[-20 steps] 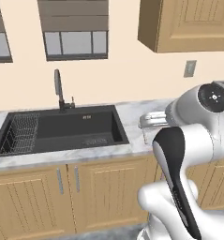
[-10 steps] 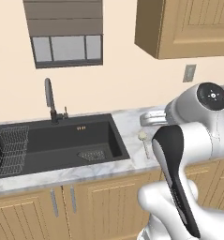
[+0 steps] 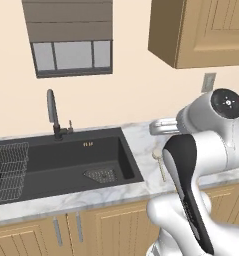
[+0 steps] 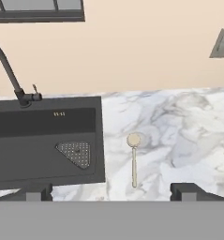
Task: Grab the spray bottle from the cabinet, then place it next to the cutting board for sanitizing. Then grab the dish brush from the countertop next to the sink and place it next to the cutting board.
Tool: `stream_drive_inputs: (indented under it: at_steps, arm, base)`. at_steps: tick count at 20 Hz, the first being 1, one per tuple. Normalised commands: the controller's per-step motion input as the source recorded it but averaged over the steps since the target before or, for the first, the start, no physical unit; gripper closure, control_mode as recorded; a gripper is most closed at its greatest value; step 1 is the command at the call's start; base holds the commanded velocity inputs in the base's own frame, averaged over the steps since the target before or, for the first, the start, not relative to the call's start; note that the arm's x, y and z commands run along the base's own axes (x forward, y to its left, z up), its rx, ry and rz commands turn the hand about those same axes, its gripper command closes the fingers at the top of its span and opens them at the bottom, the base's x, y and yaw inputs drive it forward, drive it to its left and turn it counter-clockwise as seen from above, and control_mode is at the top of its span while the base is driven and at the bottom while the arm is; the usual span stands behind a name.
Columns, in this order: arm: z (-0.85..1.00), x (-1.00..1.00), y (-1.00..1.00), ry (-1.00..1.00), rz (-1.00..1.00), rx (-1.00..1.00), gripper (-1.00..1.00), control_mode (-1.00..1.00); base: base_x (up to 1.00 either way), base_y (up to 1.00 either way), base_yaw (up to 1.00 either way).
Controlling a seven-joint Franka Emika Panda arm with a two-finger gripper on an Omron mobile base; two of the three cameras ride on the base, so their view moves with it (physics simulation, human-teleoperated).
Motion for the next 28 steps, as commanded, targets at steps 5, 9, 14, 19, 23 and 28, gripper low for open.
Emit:
stream_drive_inputs:
  at_steps: [5,9,14,19,23,28]
  arm:
    - [0.00,0.00,0.00,0.00,0.00,0.00,-1.00,1.00]
    - [0.00,0.00,0.00,0.00,0.00,0.00,-1.00,1.00]
    - [0.00,0.02,0.00,0.00,0.00,0.00,-1.00,-1.00]
    - [-0.26,0.24,-0.33,0.06,0.00,0.00,-1.00,-1.00]
    - [-0.62,0.35,-0.41,0.09,0.00,0.00,-1.00,-1.00]
    - [-0.63,0.40,-0.15,0.09,0.00,0.00,-1.00,-1.00]
  base:
    - [0.02,-0.02,0.00]
    - [0.00,0.00,0.00]
    - [0.02,0.00,0.00]
    - [0.00,0.00,0.00]
    - [0.00,0.00,0.00]
    - [0.00,0.00,0.00]
